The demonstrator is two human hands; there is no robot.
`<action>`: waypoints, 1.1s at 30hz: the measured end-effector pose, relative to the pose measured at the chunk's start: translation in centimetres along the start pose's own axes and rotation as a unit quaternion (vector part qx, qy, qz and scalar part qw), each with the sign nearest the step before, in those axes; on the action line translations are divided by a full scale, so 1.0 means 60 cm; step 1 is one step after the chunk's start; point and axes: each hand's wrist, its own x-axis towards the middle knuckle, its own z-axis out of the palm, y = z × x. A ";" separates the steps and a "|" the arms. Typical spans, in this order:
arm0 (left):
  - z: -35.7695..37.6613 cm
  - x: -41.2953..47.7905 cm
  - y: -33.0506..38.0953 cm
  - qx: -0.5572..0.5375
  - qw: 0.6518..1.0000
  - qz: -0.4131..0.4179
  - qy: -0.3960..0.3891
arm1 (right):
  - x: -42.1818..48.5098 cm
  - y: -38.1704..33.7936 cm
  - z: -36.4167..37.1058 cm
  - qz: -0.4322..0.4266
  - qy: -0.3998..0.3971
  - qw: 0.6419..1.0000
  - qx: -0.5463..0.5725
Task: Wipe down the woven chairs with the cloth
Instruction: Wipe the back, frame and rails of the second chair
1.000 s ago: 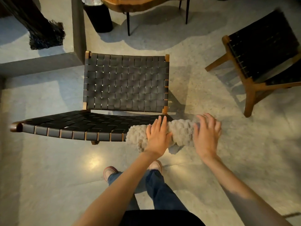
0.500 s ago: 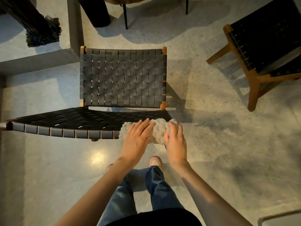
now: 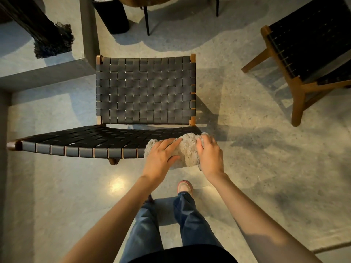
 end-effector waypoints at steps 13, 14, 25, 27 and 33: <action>-0.036 0.023 -0.014 -0.019 0.998 0.016 -0.064 | -0.073 -0.021 -0.029 -0.020 0.059 0.995 0.084; -0.043 0.025 -0.018 -0.015 0.996 0.020 -0.083 | -0.080 -0.023 -0.033 -0.031 0.059 0.994 0.081; -0.100 -0.064 -0.046 -0.027 0.992 0.120 0.005 | -0.210 -0.074 -0.051 0.047 0.093 0.990 0.093; -0.106 -0.102 -0.059 -0.024 0.991 0.131 0.032 | -0.231 -0.081 -0.046 0.071 0.106 0.989 0.069; -0.099 -0.178 -0.086 -0.054 0.994 0.089 0.015 | -0.259 -0.081 -0.028 0.070 0.068 0.993 0.060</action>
